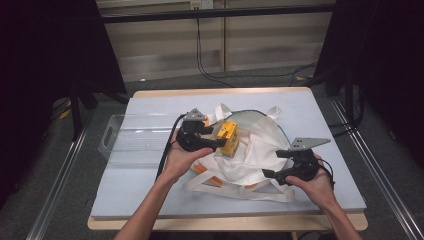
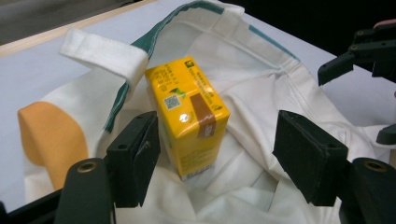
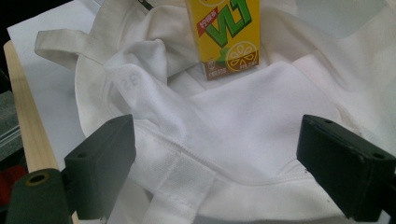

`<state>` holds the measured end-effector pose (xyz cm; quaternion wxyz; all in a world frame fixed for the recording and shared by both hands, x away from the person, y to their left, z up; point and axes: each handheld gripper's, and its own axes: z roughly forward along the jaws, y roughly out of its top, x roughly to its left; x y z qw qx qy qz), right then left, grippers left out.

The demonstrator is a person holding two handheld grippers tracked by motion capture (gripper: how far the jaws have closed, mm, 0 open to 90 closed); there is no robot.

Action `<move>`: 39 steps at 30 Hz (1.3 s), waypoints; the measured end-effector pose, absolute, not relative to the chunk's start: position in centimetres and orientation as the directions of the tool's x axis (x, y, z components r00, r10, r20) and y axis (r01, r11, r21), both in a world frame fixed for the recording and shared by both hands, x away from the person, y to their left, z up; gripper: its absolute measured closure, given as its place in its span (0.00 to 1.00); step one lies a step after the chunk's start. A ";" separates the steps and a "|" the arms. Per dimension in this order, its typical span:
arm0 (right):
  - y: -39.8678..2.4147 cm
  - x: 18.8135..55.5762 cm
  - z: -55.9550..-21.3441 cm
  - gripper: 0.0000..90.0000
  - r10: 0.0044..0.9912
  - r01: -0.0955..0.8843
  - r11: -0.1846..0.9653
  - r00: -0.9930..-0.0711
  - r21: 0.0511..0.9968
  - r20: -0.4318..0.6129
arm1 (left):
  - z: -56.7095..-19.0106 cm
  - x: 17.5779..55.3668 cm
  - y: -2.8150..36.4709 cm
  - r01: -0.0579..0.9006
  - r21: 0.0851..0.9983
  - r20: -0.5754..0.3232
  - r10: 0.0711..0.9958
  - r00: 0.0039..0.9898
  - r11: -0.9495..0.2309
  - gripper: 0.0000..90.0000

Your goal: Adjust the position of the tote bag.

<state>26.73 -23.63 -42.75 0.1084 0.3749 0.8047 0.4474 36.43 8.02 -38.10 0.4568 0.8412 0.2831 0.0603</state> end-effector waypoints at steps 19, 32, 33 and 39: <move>-24.2 26.8 -42.5 0.13 0.711 0.500 0.298 -0.685 0.813 0.161 | -40.4 38.2 5.1 0.480 0.757 -0.156 0.591 0.791 -0.443 0.32; -24.2 26.8 -42.7 0.13 0.710 0.503 0.305 -0.686 0.809 0.159 | -41.5 38.9 4.5 0.494 0.745 -0.155 0.604 0.782 -0.447 0.44; -24.2 26.8 -42.7 0.13 0.710 0.503 0.304 -0.686 0.809 0.160 | -41.4 38.9 4.5 0.492 0.740 -0.142 0.608 0.781 -0.459 0.46; -24.3 26.9 -42.8 0.13 0.714 0.505 0.304 -0.682 0.808 0.157 | -41.2 39.0 4.7 0.466 0.744 -0.118 0.591 0.798 -0.480 0.55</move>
